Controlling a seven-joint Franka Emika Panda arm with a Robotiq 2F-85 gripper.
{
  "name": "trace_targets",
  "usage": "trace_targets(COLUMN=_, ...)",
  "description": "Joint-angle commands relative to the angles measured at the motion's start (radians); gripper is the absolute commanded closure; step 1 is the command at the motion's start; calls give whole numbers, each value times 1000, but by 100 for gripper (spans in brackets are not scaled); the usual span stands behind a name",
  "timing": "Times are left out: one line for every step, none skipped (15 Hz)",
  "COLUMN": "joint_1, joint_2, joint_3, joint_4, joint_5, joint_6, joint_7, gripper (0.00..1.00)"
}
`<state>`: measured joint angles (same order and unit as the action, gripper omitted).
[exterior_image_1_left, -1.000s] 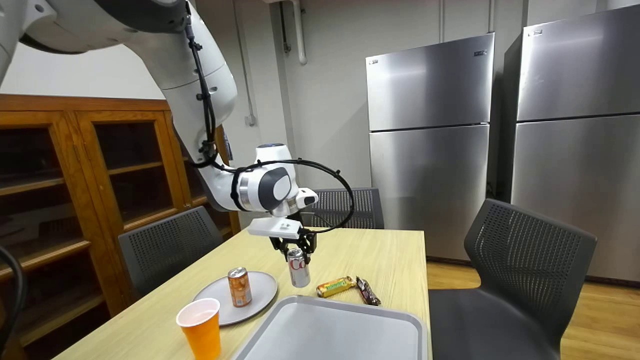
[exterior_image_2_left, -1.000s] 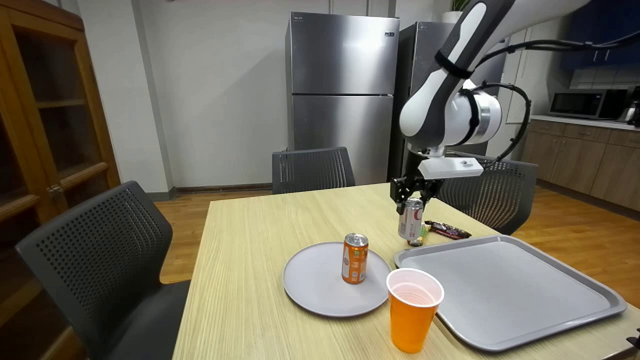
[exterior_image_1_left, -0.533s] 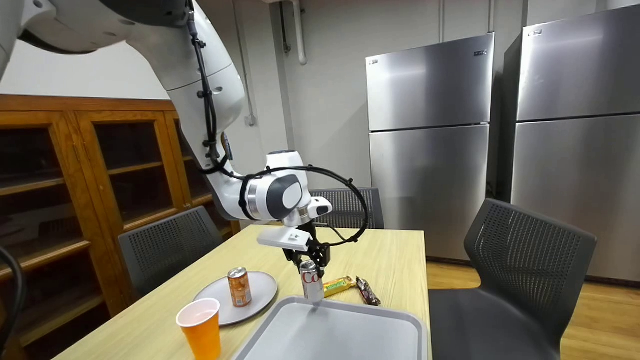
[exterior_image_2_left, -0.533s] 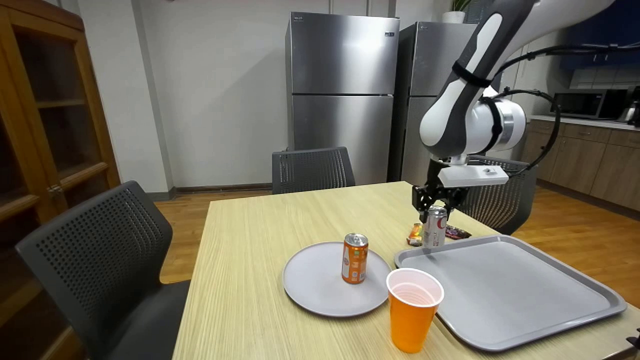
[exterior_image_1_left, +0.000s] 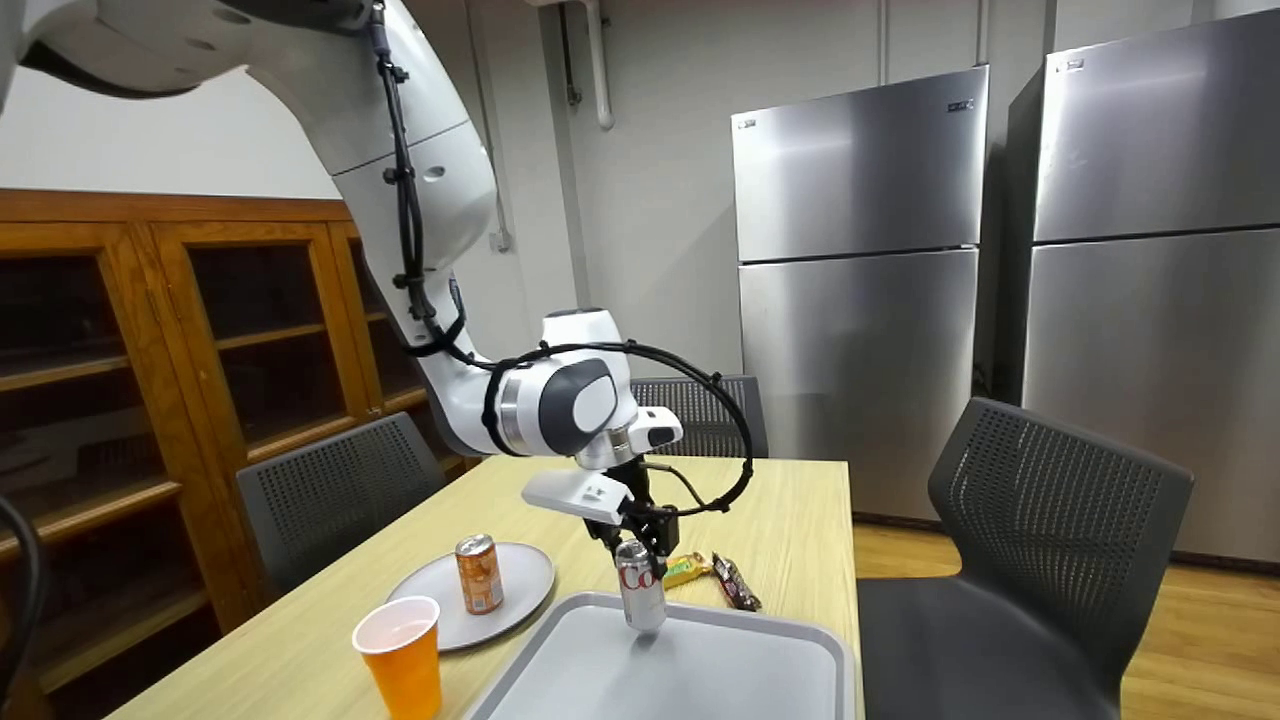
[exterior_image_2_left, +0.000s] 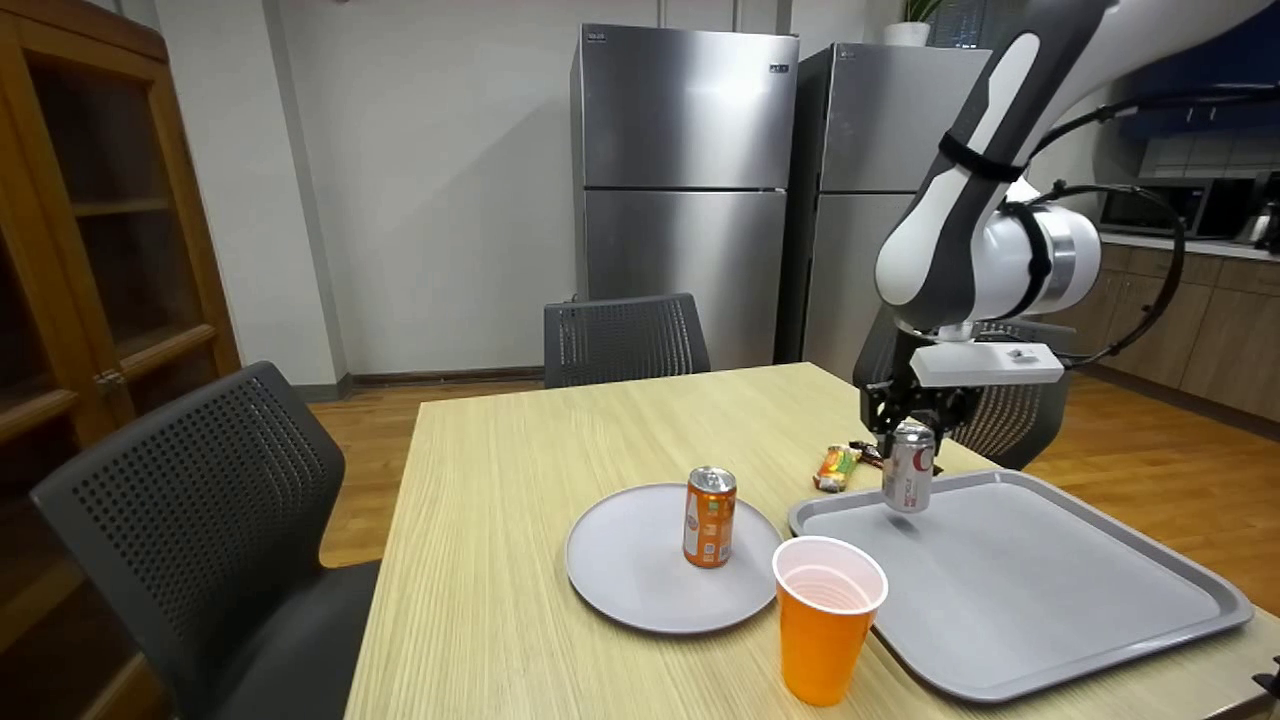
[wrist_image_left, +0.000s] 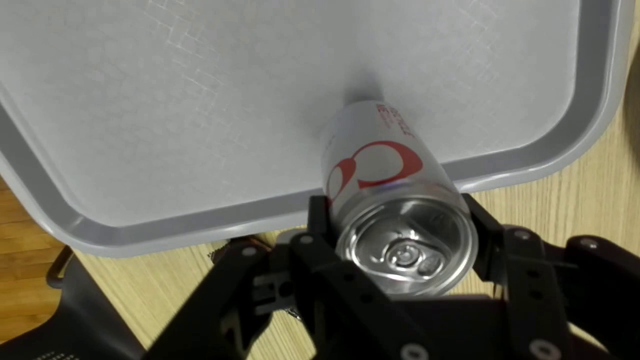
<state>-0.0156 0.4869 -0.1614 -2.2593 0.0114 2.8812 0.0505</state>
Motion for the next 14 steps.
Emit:
trace_targets(joint_1=8, joint_2=-49, joint_3=-12, joint_4=-59, joint_5=-10, joint_6=21, joint_7=47, gripper=62)
trace_targets(joint_1=2, joint_2=-46, joint_3=-7, joint_4=-61, joint_5=-1, joint_6=24, joint_7=51, gripper=62)
trace_targets(joint_1=2, joint_2=-42, joint_3=-8, joint_4=-62, joint_5=2, joint_6=24, joint_7=58, gripper=62)
trace_targets(joint_1=3, joint_2=-38, joint_3=-11, joint_4=-62, joint_5=2, joint_6=23, joint_7=66, gripper=62)
trace_targets(joint_1=2, joint_2=-33, joint_3=-11, joint_4=-61, joint_5=5, joint_6=22, joint_7=74, gripper=62)
trace_targets(joint_1=4, joint_2=-30, joint_3=-14, joint_4=-61, joint_5=5, joint_6=23, joint_7=83, gripper=62)
trace_targets(joint_1=4, joint_2=-27, joint_3=-15, joint_4=-61, joint_5=5, joint_6=20, joint_7=90, gripper=62)
trace_targets(joint_1=1, joint_2=-28, joint_3=-12, joint_4=-62, joint_5=8, joint_6=17, joint_7=92, gripper=62)
trace_targets(joint_1=1, joint_2=-29, joint_3=-11, joint_4=-64, joint_5=9, joint_6=18, joint_7=96, gripper=62)
trace_targets(joint_1=0, joint_2=-27, joint_3=-10, joint_4=-64, joint_5=11, joint_6=17, joint_7=100, gripper=62)
trace_targets(joint_1=2, joint_2=-23, joint_3=-13, joint_4=-63, joint_5=10, joint_6=18, joint_7=106, gripper=62)
trace_targets(joint_1=4, joint_2=-19, joint_3=-15, joint_4=-62, joint_5=9, joint_6=19, joint_7=113, gripper=62)
trace_targets(joint_1=5, joint_2=-17, joint_3=-16, joint_4=-61, joint_5=9, joint_6=20, joint_7=116, gripper=62)
trace_targets(joint_1=4, joint_2=-12, joint_3=-16, joint_4=-61, joint_5=8, joint_6=28, joint_7=119, gripper=62)
